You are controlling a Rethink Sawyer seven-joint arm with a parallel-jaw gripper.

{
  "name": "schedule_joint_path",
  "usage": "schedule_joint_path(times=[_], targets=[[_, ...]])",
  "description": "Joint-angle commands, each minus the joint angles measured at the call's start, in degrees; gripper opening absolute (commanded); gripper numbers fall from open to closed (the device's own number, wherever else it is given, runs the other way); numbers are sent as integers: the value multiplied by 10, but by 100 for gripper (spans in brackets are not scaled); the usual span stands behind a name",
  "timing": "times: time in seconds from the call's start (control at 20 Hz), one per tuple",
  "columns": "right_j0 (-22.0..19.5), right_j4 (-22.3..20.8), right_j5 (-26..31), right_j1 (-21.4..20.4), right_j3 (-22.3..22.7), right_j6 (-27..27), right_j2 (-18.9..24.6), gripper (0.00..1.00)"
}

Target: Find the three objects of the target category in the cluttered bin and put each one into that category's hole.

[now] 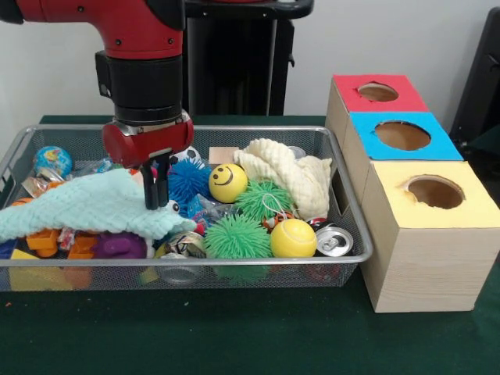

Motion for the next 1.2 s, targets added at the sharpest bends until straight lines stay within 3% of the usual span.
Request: schedule_joint_path(times=[0.05, 0.25, 0.4, 0.6, 1.2], targets=[[2, 73, 112, 7, -17, 24, -18, 0], [16, 107, 99, -32, 13, 87, -40, 0], [55, 134, 90, -106, 79, 138, -60, 0], [101, 172, 83, -155, 124, 183, -87, 0], [190, 221, -7, -201, 203, 234, -180, 0]])
